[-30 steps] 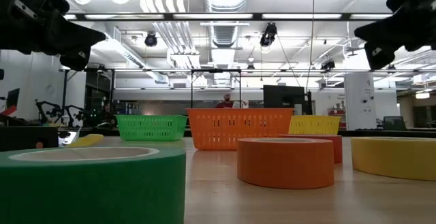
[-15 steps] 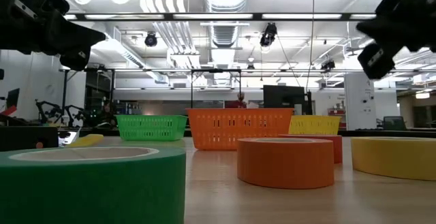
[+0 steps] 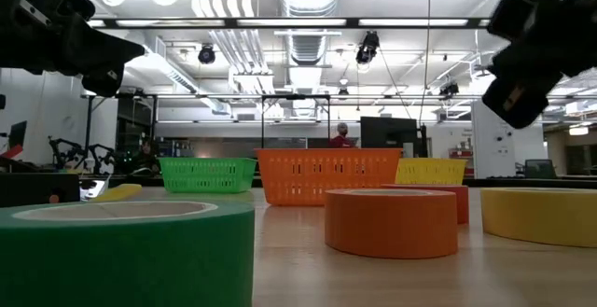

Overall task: Pick and place Stapler, Stapler remover, tape
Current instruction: Put the yellow tape into the yellow bin

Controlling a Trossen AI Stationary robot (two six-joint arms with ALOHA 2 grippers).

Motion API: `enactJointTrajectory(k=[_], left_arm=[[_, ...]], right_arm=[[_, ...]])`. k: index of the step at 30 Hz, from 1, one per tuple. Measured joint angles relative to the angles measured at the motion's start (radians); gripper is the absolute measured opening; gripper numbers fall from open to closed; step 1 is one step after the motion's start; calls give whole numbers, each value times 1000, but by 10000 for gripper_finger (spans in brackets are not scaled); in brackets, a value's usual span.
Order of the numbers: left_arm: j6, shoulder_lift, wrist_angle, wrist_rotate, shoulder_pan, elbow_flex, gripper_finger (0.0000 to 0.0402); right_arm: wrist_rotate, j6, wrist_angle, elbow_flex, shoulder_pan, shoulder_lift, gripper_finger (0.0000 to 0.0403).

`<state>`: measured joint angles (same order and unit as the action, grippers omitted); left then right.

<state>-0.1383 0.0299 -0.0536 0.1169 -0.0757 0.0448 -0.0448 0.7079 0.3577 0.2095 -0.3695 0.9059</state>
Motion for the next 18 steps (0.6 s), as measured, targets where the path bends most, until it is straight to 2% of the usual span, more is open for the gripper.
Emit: enactJointTrajectory(k=[3,12,18], left_arm=[[0,0,0,0,0,0,10],[0,0,0,0,0,0,10],[0,0,0,0,0,0,10]], right_arm=[[1,-1,-102,121,-35,137,63],[1,91,-579,468,-70,500,131],[5,101,-655,627,-109,658,159]])
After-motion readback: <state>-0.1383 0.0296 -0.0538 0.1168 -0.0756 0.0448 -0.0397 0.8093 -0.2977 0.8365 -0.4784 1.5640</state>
